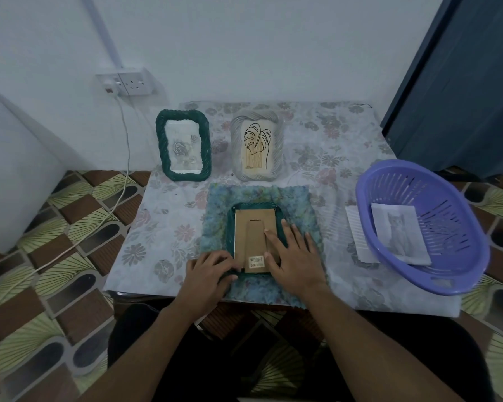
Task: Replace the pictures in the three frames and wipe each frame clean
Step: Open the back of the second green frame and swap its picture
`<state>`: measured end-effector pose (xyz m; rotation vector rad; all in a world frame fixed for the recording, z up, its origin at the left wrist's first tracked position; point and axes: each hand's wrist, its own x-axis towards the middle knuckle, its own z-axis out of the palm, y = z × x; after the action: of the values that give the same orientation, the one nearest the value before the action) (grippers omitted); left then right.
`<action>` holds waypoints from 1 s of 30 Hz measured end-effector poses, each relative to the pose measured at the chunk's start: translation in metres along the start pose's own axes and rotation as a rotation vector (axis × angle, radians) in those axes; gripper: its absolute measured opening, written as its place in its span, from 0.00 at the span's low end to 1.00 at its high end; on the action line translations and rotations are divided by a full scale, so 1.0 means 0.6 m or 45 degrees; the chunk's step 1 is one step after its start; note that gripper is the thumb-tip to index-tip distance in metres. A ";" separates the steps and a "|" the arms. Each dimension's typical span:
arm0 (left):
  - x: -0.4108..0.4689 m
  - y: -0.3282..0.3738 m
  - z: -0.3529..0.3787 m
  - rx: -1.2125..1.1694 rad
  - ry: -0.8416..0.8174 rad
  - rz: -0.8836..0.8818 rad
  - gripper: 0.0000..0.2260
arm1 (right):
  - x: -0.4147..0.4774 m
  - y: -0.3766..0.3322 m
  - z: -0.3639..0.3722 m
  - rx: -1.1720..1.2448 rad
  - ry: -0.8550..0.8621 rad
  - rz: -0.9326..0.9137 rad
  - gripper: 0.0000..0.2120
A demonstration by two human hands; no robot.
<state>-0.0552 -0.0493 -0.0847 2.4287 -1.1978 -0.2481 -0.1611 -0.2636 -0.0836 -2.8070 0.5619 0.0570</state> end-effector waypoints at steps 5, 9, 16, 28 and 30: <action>0.003 -0.003 -0.004 -0.015 -0.024 0.001 0.10 | -0.001 -0.002 -0.002 -0.011 -0.010 0.002 0.33; 0.012 0.009 -0.013 -0.106 0.029 -0.068 0.18 | -0.001 -0.001 0.000 -0.009 0.000 -0.002 0.32; 0.055 0.037 0.002 0.055 0.071 -0.316 0.28 | 0.000 -0.001 0.002 -0.003 -0.010 -0.007 0.30; 0.078 0.035 0.022 0.315 -0.037 -0.328 0.33 | 0.000 0.004 0.000 0.073 -0.002 -0.047 0.35; 0.078 0.034 0.023 0.310 -0.031 -0.316 0.32 | -0.002 0.007 -0.002 0.176 0.025 -0.050 0.37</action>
<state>-0.0457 -0.1014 -0.0867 2.7974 -0.9833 -0.2154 -0.1638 -0.2675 -0.0834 -2.6857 0.4948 -0.0166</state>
